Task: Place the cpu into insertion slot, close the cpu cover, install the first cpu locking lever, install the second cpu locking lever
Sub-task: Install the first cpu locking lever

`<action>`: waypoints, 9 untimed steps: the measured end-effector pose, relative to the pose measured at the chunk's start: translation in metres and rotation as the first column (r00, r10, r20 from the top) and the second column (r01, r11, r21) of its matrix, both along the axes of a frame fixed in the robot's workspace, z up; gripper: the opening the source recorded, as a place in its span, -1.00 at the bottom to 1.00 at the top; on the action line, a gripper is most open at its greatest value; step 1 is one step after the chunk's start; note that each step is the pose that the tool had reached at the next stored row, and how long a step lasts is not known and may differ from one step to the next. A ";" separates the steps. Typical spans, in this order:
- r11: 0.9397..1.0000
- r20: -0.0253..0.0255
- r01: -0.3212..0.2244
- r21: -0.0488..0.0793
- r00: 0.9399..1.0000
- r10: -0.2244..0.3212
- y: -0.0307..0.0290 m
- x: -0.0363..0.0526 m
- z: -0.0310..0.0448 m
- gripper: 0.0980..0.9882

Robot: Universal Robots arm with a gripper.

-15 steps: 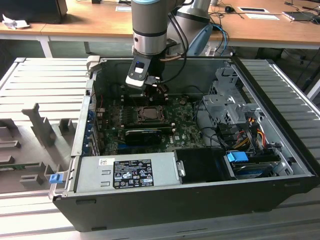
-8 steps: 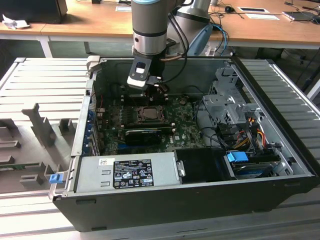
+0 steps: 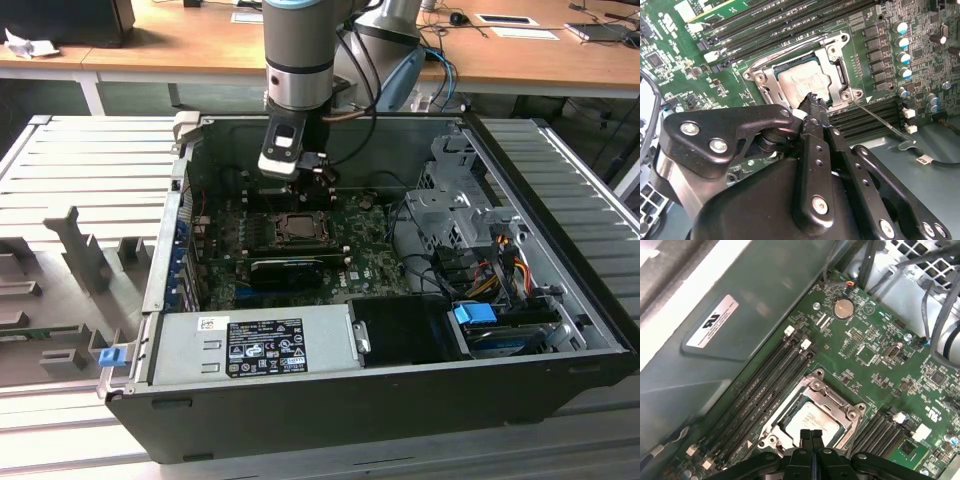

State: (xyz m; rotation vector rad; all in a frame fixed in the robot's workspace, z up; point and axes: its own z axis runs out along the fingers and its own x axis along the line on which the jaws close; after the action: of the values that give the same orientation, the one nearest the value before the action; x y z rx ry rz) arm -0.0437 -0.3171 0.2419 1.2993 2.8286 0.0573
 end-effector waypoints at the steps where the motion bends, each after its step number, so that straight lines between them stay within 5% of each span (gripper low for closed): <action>1: 1.000 0.000 -0.016 0.000 1.000 0.016 0.0000 0.0000 0.0000 -0.98; 4: 0.996 0.000 -0.094 0.000 0.996 0.094 0.0000 0.0000 0.0000 -0.98; 9: 0.992 0.000 -0.123 -0.001 0.992 0.123 -0.0001 0.0000 0.0012 -0.98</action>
State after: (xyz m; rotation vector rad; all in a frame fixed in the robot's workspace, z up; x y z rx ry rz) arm -0.0437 -0.3171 0.2431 1.1234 2.9052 0.0588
